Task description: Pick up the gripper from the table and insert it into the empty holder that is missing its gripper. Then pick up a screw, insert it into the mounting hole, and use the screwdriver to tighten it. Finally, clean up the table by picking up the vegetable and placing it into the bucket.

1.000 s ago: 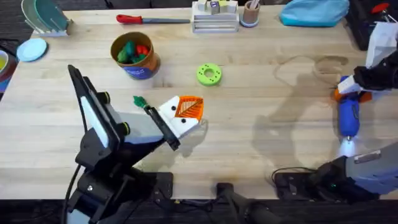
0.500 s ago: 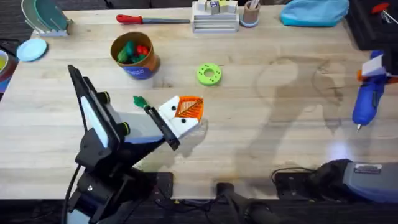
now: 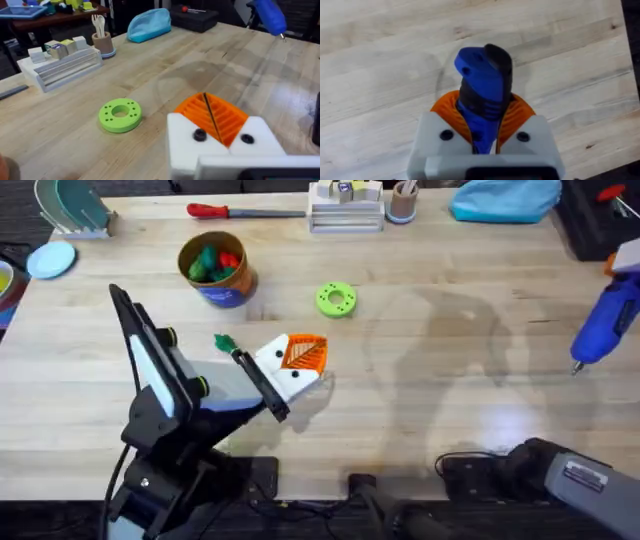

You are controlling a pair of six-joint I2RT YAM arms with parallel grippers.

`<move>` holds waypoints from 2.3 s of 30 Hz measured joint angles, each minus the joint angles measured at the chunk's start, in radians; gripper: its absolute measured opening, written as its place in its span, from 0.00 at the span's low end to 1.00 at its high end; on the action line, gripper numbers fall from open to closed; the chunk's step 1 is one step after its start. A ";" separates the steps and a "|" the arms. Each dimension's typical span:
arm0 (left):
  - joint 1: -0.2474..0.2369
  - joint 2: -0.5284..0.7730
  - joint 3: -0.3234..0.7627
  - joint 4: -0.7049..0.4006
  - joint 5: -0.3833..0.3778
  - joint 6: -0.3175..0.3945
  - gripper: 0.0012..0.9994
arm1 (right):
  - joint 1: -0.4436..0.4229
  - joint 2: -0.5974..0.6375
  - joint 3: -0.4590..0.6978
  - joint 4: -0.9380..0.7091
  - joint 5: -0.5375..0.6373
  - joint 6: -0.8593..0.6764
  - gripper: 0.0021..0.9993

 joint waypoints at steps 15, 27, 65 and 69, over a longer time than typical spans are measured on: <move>0.000 0.000 0.000 0.000 0.000 0.000 0.00 | 0.077 -0.350 -0.057 0.139 -0.113 0.035 0.17; 0.000 0.000 0.000 0.000 0.000 0.000 0.00 | 0.087 -0.651 -0.563 0.726 -0.611 0.148 0.16; 0.000 0.000 0.000 0.000 0.000 0.000 0.00 | 0.921 -0.050 -0.488 1.688 -0.870 0.453 0.14; 0.000 0.000 0.000 0.000 0.000 0.000 0.00 | 0.946 -0.031 -0.440 1.683 -0.906 0.453 0.14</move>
